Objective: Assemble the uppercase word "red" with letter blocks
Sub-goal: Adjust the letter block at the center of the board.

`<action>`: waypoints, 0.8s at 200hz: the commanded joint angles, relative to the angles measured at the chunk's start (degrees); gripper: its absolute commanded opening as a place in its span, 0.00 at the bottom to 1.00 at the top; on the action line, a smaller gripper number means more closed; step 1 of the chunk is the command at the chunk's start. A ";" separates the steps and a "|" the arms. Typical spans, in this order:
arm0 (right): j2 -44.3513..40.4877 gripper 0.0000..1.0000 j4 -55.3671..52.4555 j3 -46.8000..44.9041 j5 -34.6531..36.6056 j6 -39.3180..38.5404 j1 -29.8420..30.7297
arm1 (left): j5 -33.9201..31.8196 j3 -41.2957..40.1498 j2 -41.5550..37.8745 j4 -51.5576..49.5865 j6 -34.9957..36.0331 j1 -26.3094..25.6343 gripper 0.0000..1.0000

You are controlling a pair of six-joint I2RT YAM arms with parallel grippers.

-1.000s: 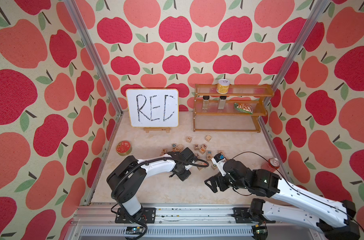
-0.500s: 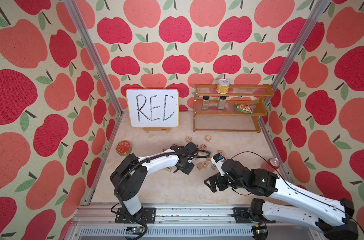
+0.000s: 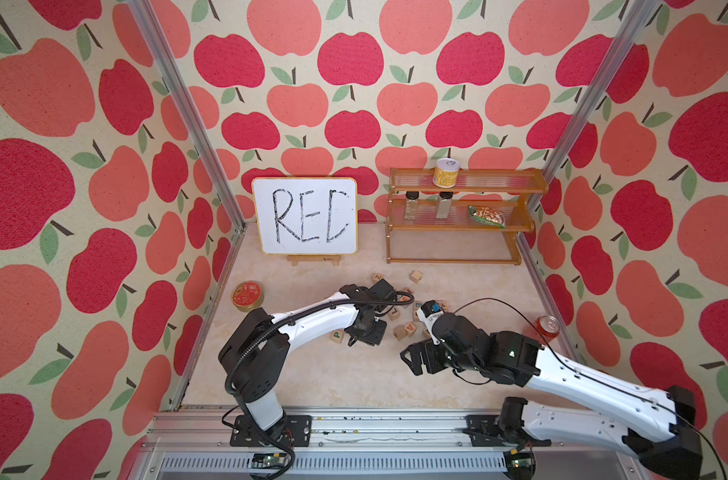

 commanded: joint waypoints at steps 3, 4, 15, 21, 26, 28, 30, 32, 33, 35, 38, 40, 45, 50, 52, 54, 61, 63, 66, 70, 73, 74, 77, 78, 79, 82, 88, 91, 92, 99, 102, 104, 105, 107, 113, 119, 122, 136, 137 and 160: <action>0.14 0.99 2.61 -0.82 3.20 3.49 1.00 | 1.38 0.25 -2.01 -3.14 -6.35 0.74 0.19; 0.14 0.99 2.62 -0.88 3.27 3.57 1.04 | 1.39 0.24 -2.03 -3.13 -6.44 0.72 0.19; 0.05 0.99 2.88 -1.68 4.08 4.32 1.20 | 0.98 -0.03 -2.36 -3.38 -7.15 0.61 0.19; -0.08 0.99 3.18 -2.20 4.28 4.66 1.33 | 0.95 -0.21 -2.43 -3.70 -7.66 0.69 0.19; -0.19 0.99 3.59 -2.43 4.33 4.94 1.33 | 1.08 -0.41 -2.57 -3.86 -8.11 0.78 0.19; -0.25 0.99 3.75 -2.54 4.26 4.96 1.33 | 1.12 -0.51 -2.70 -3.87 -8.27 0.78 0.19; -0.29 0.99 3.95 -2.58 4.14 5.03 1.40 | 1.13 -0.55 -2.78 -3.90 -8.42 0.85 0.19; -0.34 0.99 4.20 -2.66 4.06 4.98 1.41 | 1.13 -0.63 -2.85 -3.95 -8.59 0.84 0.19; -0.37 0.99 4.30 -2.67 4.00 4.97 1.42 | 1.13 -0.69 -2.84 -3.97 -8.62 0.86 0.19; -0.45 0.99 4.57 -2.79 3.92 4.97 1.42 | 1.13 -0.77 -2.90 -3.99 -8.90 0.82 0.19; -0.52 0.99 4.90 -2.84 3.68 4.87 1.42 | 1.06 -0.94 -3.02 -3.95 -9.25 0.87 0.19; -0.56 0.99 5.03 -2.86 3.51 4.70 1.42 | 1.05 -0.99 -3.08 -3.98 -9.39 0.85 0.19; -0.55 0.99 5.18 -2.90 3.19 4.34 1.42 | 0.91 -1.21 -3.31 -4.03 -10.23 0.85 0.19; -0.47 0.99 5.10 -2.74 2.83 3.94 1.46 | 0.80 -1.46 -3.51 -3.92 -10.91 0.82 0.19; -0.45 0.99 5.03 -2.68 2.72 3.85 1.43 | 0.74 -1.58 -3.58 -3.80 -11.12 0.82 0.19; -0.34 0.99 4.95 -2.66 2.61 3.70 1.42 | 0.68 -1.72 -3.61 -3.66 -11.53 0.79 0.19; -0.33 0.99 4.65 -2.52 2.22 2.94 1.39 | 0.69 -2.24 -3.86 -3.28 -12.86 0.72 0.19; -0.35 0.99 4.48 -2.51 2.15 2.81 1.37 | 0.65 -2.37 -3.93 -3.16 -13.24 0.70 0.19; -0.39 0.99 4.36 -2.58 1.96 2.64 1.34 | 0.73 -2.53 -3.91 -3.12 -13.91 0.70 0.19; -0.45 0.99 4.32 -2.57 1.64 2.39 1.34 | 0.65 -2.65 -4.02 -3.12 -14.61 0.62 0.19; -0.50 0.99 4.36 -2.68 1.39 2.24 1.33 | 0.64 -2.74 -3.98 -3.12 -15.22 0.46 0.19; -0.49 0.99 4.34 -2.73 1.31 2.19 1.33 | 0.62 -2.75 -3.98 -3.12 -15.45 0.40 0.19; -0.58 0.99 4.35 -2.91 0.95 2.04 1.33 | 0.49 -2.84 -3.98 -3.12 -15.88 0.24 0.19; -0.66 0.99 4.38 -2.98 0.86 2.05 1.33 | 0.42 -2.85 -4.02 -3.12 -15.95 0.16 0.19; -0.66 0.99 4.39 -3.01 0.78 2.06 1.33 | 0.24 -2.85 -4.00 -3.12 -16.12 0.12 0.19; -0.92 0.99 4.48 -3.23 0.52 1.91 1.39 | -0.10 -2.81 -3.98 -3.12 -16.47 -0.24 0.19; -1.28 0.99 4.76 -3.77 -0.12 1.88 1.28 | -1.11 -2.70 -3.96 -3.31 -17.03 -0.95 0.19; -1.48 0.99 5.01 -4.17 -0.39 1.88 1.27 | -1.74 -2.63 -3.88 -3.48 -17.35 -1.30 0.19; -1.60 0.99 5.14 -4.27 -0.50 1.79 1.26 | -1.93 -2.61 -3.80 -3.52 -17.44 -1.40 0.19; -2.18 0.99 5.93 -5.09 -1.62 1.71 1.12 | -3.05 -2.59 -3.49 -3.80 -18.01 -2.20 0.19; -2.38 0.99 6.22 -5.39 -2.20 1.54 1.07 | -3.33 -2.59 -3.46 -3.82 -18.30 -2.42 0.19; -2.52 0.99 6.35 -5.61 -2.56 1.43 1.03 | -3.54 -2.59 -3.34 -3.82 -18.44 -2.63 0.19; -2.55 0.99 6.43 -5.68 -2.69 1.39 1.00 | -3.62 -2.59 -3.31 -3.82 -18.55 -2.72 0.19; -2.76 0.99 6.53 -5.90 -2.92 1.30 1.01 | -3.80 -2.59 -3.17 -3.82 -18.79 -2.88 0.19; -3.00 0.99 6.59 -6.14 -3.75 0.94 0.90 | -4.40 -2.67 -2.83 -3.82 -19.45 -3.49 0.19; -3.18 0.99 6.30 -6.35 -4.38 0.50 0.83 | -4.94 -2.66 -2.64 -3.74 -20.14 -3.96 0.19; -3.36 0.99 6.16 -6.42 -4.70 0.29 0.81 | -5.13 -2.72 -2.50 -3.61 -20.50 -4.21 0.19; -3.72 0.99 5.25 -6.39 -5.74 -1.15 0.72 | -6.47 -2.76 -2.14 -3.05 -21.82 -5.49 0.19; -3.77 0.99 5.22 -6.39 -5.87 -1.21 0.72 | -6.58 -2.76 -2.09 -3.00 -21.91 -5.56 0.19; -4.75 0.99 4.85 -6.85 -7.20 -3.15 0.72 | -8.37 -2.70 -0.77 -1.55 -22.82 -7.24 0.19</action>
